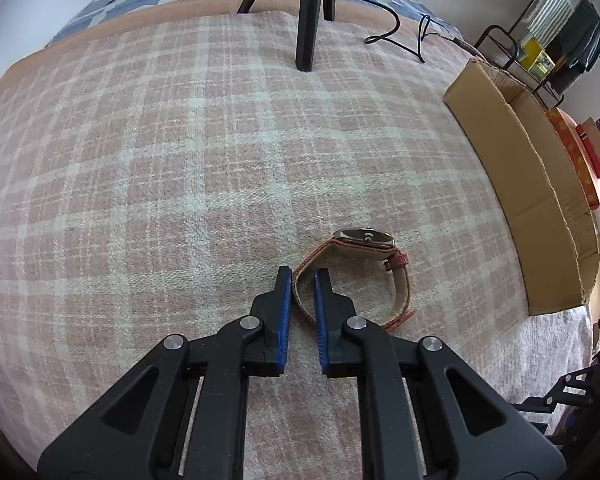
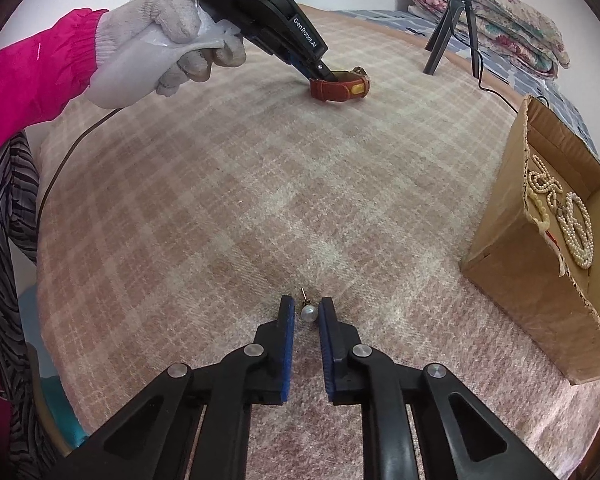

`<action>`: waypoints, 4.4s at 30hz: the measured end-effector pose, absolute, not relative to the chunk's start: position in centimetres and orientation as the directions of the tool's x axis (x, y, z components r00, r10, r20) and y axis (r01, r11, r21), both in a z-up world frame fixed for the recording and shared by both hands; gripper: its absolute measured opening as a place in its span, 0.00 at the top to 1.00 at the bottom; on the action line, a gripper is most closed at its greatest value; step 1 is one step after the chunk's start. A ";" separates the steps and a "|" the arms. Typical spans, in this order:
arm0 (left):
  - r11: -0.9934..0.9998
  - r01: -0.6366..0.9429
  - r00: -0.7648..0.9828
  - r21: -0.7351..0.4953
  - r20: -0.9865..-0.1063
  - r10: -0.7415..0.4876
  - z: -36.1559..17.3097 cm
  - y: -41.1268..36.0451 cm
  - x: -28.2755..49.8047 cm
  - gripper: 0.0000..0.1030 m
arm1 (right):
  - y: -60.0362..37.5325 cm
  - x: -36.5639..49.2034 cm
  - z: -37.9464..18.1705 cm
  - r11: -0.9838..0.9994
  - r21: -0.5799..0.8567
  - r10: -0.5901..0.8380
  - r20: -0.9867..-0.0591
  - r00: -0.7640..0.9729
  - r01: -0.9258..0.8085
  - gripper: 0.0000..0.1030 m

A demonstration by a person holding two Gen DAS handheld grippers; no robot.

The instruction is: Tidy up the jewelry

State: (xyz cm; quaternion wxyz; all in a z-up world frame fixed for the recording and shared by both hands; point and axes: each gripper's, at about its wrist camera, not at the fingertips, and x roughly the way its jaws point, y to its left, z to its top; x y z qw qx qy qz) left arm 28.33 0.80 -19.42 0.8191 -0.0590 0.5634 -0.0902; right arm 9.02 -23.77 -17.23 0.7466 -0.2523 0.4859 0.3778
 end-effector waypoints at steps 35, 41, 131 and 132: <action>0.940 0.145 0.480 -0.308 -0.809 -0.339 -10.8 -0.2 25.4 0.94 | -27.9 9.5 -8.4 0.705 -0.033 0.405 -0.801 0.440 -0.709 0.94; 0.933 0.195 0.499 -0.304 -0.788 -0.361 -8.9 -2.3 25.7 0.94 | -29.8 10.6 -7.0 0.755 -0.033 0.389 -0.781 0.489 -0.654 0.94; 0.936 0.322 0.609 -0.142 -0.726 -0.320 -4.2 -19.1 32.9 0.24 | -34.9 17.1 -5.3 0.952 -0.093 0.141 -0.710 0.690 -0.291 0.00; 0.937 0.322 0.612 -0.138 -0.725 -0.317 -3.9 -19.0 32.7 0.24 | -34.9 17.0 -5.1 0.953 -0.093 0.141 -0.706 0.694 -0.288 0.00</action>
